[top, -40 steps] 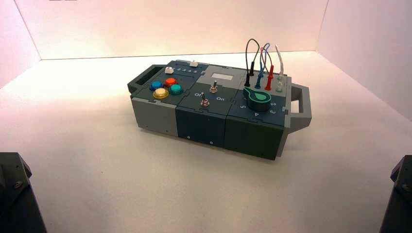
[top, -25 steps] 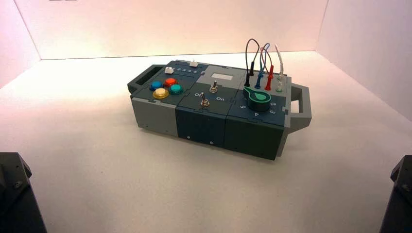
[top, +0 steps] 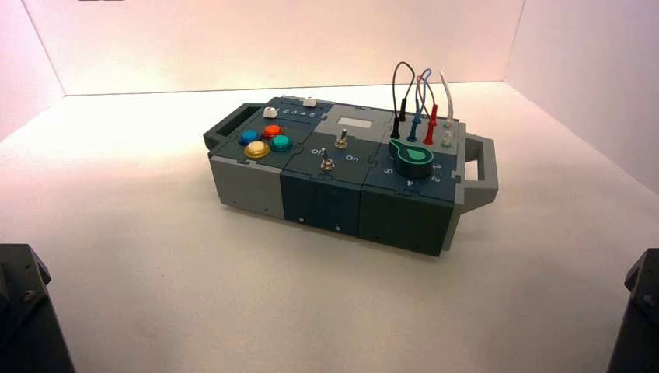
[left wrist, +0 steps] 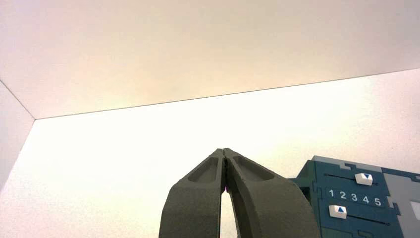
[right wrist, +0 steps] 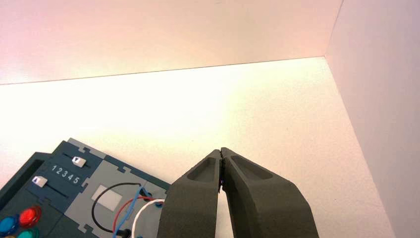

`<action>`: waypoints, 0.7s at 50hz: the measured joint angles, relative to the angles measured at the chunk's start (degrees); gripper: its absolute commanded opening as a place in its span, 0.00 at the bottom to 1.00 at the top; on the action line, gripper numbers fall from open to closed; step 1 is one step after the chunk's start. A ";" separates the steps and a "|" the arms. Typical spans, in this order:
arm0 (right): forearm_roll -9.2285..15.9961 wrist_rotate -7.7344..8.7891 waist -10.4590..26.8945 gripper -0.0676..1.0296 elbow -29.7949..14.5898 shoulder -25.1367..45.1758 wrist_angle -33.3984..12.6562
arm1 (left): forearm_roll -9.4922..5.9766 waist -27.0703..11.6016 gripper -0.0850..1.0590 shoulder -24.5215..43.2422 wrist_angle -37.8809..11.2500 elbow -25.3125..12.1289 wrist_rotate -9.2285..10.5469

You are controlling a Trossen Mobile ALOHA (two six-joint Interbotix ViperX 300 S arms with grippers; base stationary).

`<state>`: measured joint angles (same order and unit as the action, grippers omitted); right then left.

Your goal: Open both grippers.

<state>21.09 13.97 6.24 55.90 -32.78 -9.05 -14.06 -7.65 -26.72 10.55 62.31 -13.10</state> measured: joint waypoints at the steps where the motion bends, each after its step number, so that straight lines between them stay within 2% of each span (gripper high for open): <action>1: 0.00 0.00 -0.09 0.04 0.00 -0.09 0.09 | 0.09 0.00 0.05 0.00 0.00 -0.09 0.00; 7: 0.00 0.00 0.00 0.04 0.00 0.18 0.00 | 0.00 0.00 0.07 0.00 0.00 0.00 0.00; 10: 0.00 0.00 -0.09 0.05 0.00 0.44 0.09 | 0.00 -0.09 0.12 0.00 0.00 0.00 0.00; 17: -0.09 0.00 -0.09 0.11 0.00 1.32 0.00 | 0.00 0.00 0.31 0.00 0.00 0.00 0.00; 22: -0.09 0.09 -0.09 0.13 0.00 1.67 -0.18 | 0.09 0.00 0.33 0.00 0.00 0.00 0.00; 28: -0.09 0.09 -0.09 0.26 0.00 1.76 -0.44 | 0.00 0.00 0.36 0.00 0.00 0.00 0.00; 35: -0.09 0.00 -0.09 0.48 0.00 1.93 -0.35 | 0.09 0.00 0.52 0.00 0.00 0.00 0.00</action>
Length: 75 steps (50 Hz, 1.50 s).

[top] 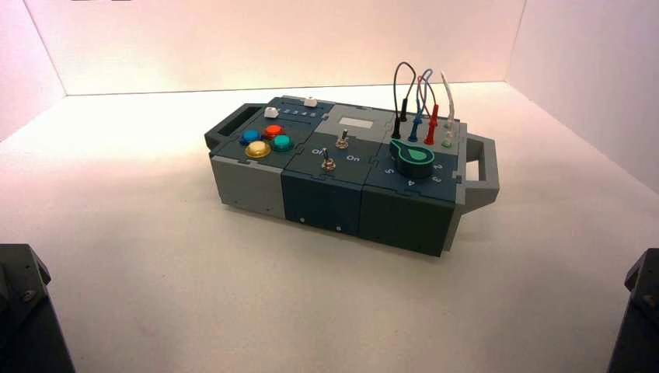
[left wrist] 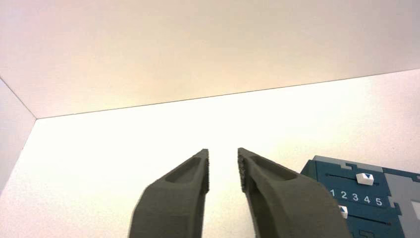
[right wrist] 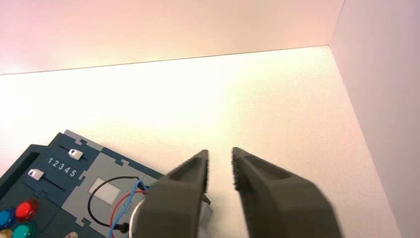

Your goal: Open both grippers.

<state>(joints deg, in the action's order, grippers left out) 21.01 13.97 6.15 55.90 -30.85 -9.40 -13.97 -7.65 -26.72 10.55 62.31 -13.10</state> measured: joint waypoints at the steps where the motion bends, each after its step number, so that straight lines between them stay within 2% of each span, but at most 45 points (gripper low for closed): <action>1: 0.00 0.00 0.00 0.51 0.00 0.00 0.09 | 0.00 0.00 0.55 0.00 0.00 0.00 0.00; 4: 0.00 0.00 0.00 0.56 0.00 0.09 0.26 | 0.00 0.00 0.61 0.00 0.00 0.00 0.00; 8: 0.00 0.00 0.09 0.58 0.00 0.26 0.44 | -0.09 0.00 0.66 0.00 0.00 0.00 0.00; 12: 0.00 0.00 0.00 0.61 0.00 0.62 0.62 | -0.09 0.00 0.76 0.00 0.00 0.00 0.00; 16: 0.00 0.00 0.00 0.70 0.00 0.97 0.62 | -0.09 0.00 0.88 0.00 0.00 -0.09 -0.09; 20: -0.09 0.00 0.00 0.79 0.00 1.23 0.62 | -0.09 0.00 0.96 0.00 0.00 0.00 -0.09; 24: -0.09 0.00 0.00 0.86 0.00 1.49 0.62 | -0.09 0.00 0.97 0.00 0.00 0.00 -0.09; 28: 0.00 0.00 0.00 0.88 0.00 1.85 0.53 | 0.00 0.00 0.97 0.00 0.00 -0.09 -0.18; 54: -0.09 0.00 0.00 0.89 -0.18 1.93 0.44 | 0.00 0.00 0.97 0.00 0.00 0.00 -0.18; 64: -0.09 0.00 0.00 0.96 -0.18 1.85 -0.09 | -0.09 0.00 0.97 0.00 0.00 -0.09 -0.18; 75: -0.09 0.00 0.00 0.96 -0.26 1.93 -0.09 | -0.09 0.00 0.97 0.00 0.00 0.00 -0.18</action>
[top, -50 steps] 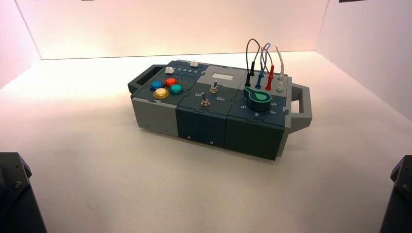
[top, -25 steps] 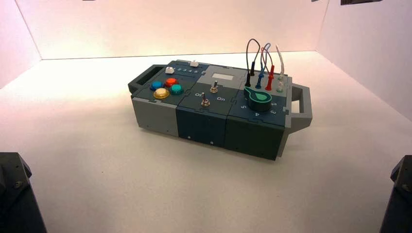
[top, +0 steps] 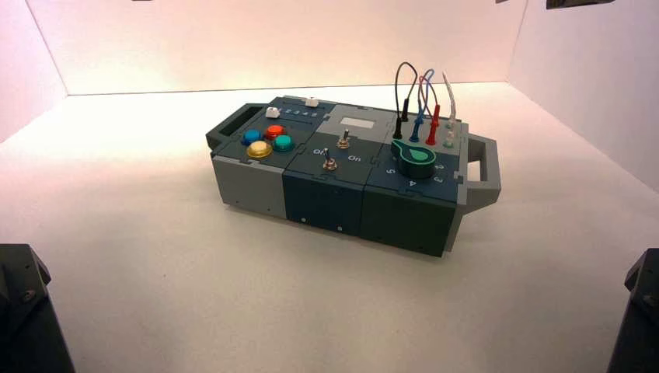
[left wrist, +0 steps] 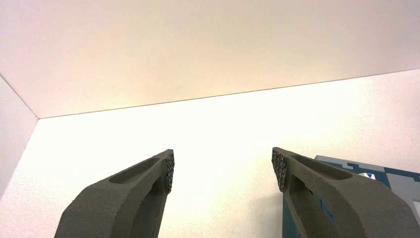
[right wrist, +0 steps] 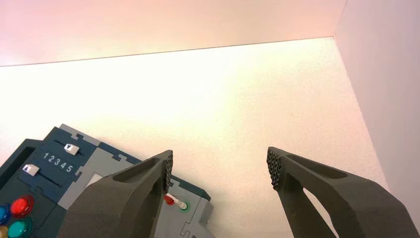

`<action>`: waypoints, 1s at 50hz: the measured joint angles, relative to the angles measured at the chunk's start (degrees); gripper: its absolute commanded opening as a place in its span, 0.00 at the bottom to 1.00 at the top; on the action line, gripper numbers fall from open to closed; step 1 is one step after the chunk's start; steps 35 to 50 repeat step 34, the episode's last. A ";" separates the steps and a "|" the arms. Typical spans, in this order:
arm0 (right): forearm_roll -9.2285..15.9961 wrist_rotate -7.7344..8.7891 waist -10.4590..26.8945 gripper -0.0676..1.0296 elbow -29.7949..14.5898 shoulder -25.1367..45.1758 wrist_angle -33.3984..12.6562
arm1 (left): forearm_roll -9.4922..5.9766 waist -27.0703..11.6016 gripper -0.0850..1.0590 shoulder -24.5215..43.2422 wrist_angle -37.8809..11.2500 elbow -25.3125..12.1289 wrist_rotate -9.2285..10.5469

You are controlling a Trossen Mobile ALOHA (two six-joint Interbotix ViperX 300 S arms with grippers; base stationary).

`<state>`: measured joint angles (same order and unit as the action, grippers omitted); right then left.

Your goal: Open both grippers.

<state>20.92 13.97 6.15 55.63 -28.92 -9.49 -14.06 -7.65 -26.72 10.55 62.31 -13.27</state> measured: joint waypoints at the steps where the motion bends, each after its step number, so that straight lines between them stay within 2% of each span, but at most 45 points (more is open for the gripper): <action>1: 0.00 0.00 0.00 0.96 0.00 -0.09 0.00 | 0.09 0.00 0.97 0.00 0.00 0.00 0.00; 50: 0.09 0.00 0.00 0.96 0.00 0.44 0.00 | 0.09 0.00 0.97 -2.20 0.18 0.00 0.00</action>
